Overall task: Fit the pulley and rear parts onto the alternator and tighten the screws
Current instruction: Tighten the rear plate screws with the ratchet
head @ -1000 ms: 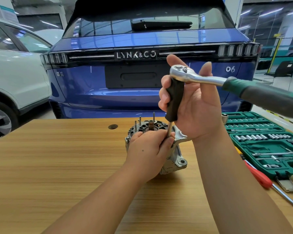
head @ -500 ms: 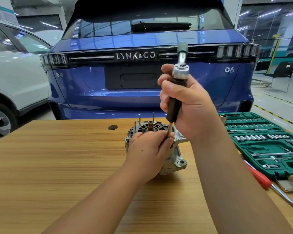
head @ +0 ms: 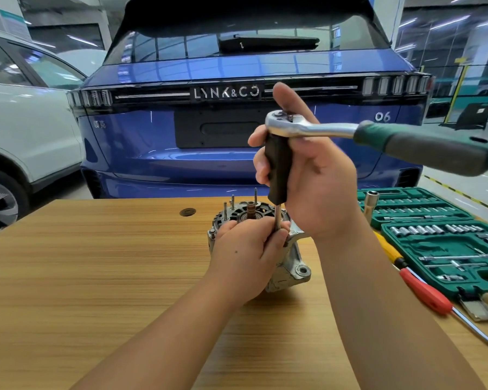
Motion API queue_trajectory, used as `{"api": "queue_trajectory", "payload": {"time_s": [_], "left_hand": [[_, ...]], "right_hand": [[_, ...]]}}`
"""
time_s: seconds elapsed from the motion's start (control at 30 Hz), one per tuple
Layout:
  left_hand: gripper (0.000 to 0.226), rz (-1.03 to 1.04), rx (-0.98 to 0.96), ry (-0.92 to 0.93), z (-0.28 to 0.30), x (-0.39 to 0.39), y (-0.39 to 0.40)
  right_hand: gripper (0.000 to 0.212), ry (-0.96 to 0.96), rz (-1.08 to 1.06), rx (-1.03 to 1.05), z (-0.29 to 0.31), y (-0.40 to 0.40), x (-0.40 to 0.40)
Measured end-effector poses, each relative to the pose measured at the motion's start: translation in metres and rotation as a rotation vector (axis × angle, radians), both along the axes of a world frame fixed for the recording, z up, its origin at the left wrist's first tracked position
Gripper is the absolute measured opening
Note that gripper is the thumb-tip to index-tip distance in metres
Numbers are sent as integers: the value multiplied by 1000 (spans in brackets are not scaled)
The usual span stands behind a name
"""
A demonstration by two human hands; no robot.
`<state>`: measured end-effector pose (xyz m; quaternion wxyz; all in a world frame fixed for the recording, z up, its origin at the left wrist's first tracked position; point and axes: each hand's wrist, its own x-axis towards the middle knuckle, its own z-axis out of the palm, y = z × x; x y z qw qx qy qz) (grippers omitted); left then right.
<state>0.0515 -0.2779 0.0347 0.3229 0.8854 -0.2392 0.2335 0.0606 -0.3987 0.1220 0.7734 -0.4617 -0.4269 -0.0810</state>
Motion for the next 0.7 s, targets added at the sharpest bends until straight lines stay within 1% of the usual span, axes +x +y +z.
{"api": "queue_trajectory", "payload": {"time_s": [0.07, 0.1, 0.17, 0.23, 0.3, 0.33, 0.37, 0.43, 0.47, 0.5, 0.53, 0.57, 0.67, 0.7], "left_hand": [[45, 2, 12, -5, 0, 0, -1], [46, 3, 15, -8, 0, 0, -1], [46, 8, 21, -16, 0, 0, 0], [47, 13, 32, -19, 0, 1, 0], [47, 16, 34, -17, -1, 2, -1], [46, 21, 35, -18, -1, 2, -1], [42, 26, 35, -20, -1, 2, -1], [30, 21, 38, -29, -2, 3, -1], [25, 17, 42, -30, -2, 2, -1], [24, 13, 46, -26, -2, 2, -1], [24, 11, 49, -15, -1, 1, -1], [27, 10, 49, -6, -1, 1, -1], [39, 13, 28, -5, 0, 0, -1], [40, 13, 26, -1, 0, -1, -1]], "right_hand": [[45, 74, 126, 27, 2, -3, 0], [51, 102, 156, 30, 3, -5, 0], [63, 119, 152, 5, 3, -8, 0], [66, 130, 121, 3, 5, -7, -2], [68, 193, 104, 46, 9, -6, -3], [66, 234, 69, 75, 10, -5, -4], [56, 250, -18, 86, 10, -3, -5], [21, 221, -298, 62, 10, 1, -8], [13, 211, -394, 59, 10, 3, -9], [11, 222, -447, 63, 11, 4, -9], [11, 235, -443, 55, 11, 3, -9], [13, 252, -378, 41, 11, 1, -9], [27, 264, -50, 15, 12, -7, -11], [29, 247, -12, 17, 11, -6, -10]]}}
